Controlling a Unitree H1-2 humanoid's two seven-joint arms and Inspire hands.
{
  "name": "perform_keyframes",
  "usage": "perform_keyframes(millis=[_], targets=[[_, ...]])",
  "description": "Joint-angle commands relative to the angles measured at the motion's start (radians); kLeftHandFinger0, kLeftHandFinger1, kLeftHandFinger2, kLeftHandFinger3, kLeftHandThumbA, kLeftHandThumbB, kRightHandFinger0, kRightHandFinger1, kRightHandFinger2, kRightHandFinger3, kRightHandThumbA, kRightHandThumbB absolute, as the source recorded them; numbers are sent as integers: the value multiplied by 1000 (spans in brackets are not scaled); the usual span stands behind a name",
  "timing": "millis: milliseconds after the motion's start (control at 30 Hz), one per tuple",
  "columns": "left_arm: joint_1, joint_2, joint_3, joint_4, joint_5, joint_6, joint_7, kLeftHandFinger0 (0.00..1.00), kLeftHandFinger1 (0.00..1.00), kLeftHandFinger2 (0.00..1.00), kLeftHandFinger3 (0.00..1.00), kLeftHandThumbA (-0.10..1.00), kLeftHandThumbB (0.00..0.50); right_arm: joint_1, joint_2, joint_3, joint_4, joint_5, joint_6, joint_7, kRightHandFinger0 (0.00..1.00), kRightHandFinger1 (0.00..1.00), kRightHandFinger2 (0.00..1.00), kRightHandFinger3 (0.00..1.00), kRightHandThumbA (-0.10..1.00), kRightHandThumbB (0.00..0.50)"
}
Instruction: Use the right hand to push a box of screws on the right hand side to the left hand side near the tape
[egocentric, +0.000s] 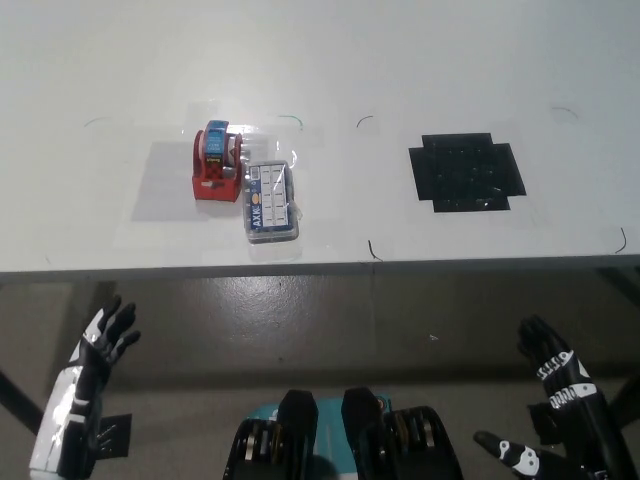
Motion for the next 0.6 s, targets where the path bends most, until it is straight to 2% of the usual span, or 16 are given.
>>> perform_keyframes(millis=[0, 100, 233, 433, 567], targets=[[4, 27, 13, 32, -8, -85, -7, 1000, 1000, 1000, 1000, 1000, 17, -31, 13, -12, 9, 15, -34, 28, 1000, 1000, 1000, 1000, 1000, 291], [7, 25, 7, 18, -4, -63, -4, 1000, 1000, 1000, 1000, 1000, 28, -39, 17, -19, 19, 11, -39, 28, 1000, 1000, 1000, 1000, 1000, 270], [9, 22, 10, 5, 5, -57, 4, 1000, 1000, 1000, 1000, 1000, 51, -44, 18, -24, 20, 4, -31, 30, 1000, 1000, 1000, 1000, 1000, 278], [1, 26, 8, 13, 0, -57, -1, 1000, 1000, 1000, 1000, 1000, 61, -47, 23, -32, 30, 19, -30, 34, 1000, 1000, 1000, 1000, 1000, 236], [-7, 22, 8, 9, 7, -46, 4, 1000, 1000, 1000, 1000, 1000, 73, -54, 22, -37, 32, 30, -21, 39, 1000, 1000, 1000, 1000, 1000, 227]])
